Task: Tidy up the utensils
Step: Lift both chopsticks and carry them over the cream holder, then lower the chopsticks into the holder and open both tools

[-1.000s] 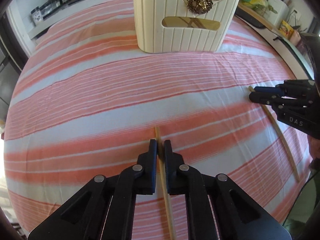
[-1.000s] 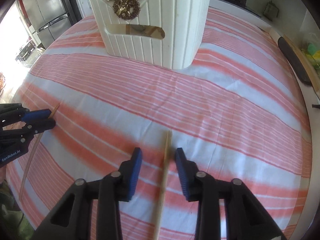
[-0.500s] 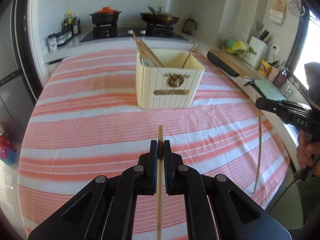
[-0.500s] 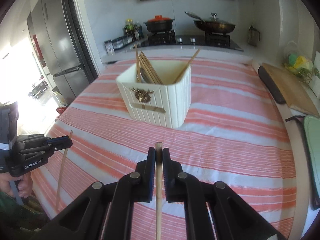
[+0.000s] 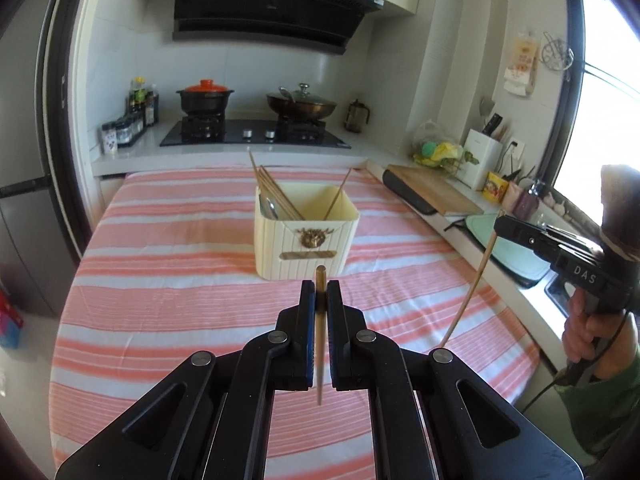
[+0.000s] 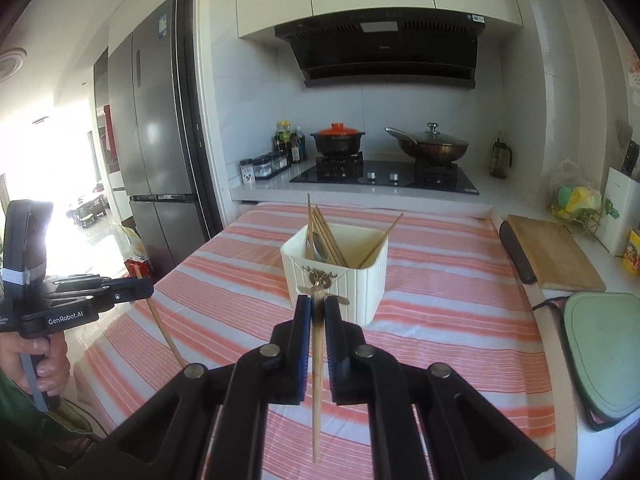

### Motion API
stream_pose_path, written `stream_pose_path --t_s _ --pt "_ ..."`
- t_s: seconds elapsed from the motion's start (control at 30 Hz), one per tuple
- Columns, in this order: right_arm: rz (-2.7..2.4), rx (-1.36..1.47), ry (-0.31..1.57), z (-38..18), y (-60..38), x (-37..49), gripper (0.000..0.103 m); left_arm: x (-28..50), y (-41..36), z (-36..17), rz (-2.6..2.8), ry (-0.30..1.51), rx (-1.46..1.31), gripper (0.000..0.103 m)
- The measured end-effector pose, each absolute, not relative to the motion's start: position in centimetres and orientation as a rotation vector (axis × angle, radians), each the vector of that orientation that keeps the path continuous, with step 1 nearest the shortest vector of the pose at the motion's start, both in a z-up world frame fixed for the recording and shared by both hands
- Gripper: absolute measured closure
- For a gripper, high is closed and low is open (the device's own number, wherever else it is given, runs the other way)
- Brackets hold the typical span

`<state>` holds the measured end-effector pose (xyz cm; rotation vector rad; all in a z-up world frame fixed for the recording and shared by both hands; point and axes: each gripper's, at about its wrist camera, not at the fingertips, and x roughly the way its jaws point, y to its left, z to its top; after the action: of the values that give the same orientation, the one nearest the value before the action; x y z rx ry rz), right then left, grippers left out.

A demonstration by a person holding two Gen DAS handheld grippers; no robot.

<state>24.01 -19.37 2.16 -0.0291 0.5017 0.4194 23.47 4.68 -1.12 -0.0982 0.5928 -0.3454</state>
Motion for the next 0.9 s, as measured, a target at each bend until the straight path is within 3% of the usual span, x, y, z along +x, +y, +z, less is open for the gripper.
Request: stream_pose_path --t_s 0.3,0.5,0.73,0.9 --pt "0.424 -0.011 0.49 3.5 -20.0 25.7 0.096 24.5 5.6 0.7 -0.366 0.579 -0.122 0.1" --pt "0.39 0.011 0.479 5.4 -21.5 28.8 0.096 26.7 7.2 4.7 -0.35 0.509 -0.135 0.1" --pt "0.359 0.063 0.379 10.5 -22.0 34.6 0.096 31.9 7.8 10.4 -0.279 0.335 -0.19 0.1" --pt "0.323 0.061 0.268 12.8 -20.7 39.0 0.096 37.8 5.8 10.6 -0.256 0.29 -0.169 0.1"
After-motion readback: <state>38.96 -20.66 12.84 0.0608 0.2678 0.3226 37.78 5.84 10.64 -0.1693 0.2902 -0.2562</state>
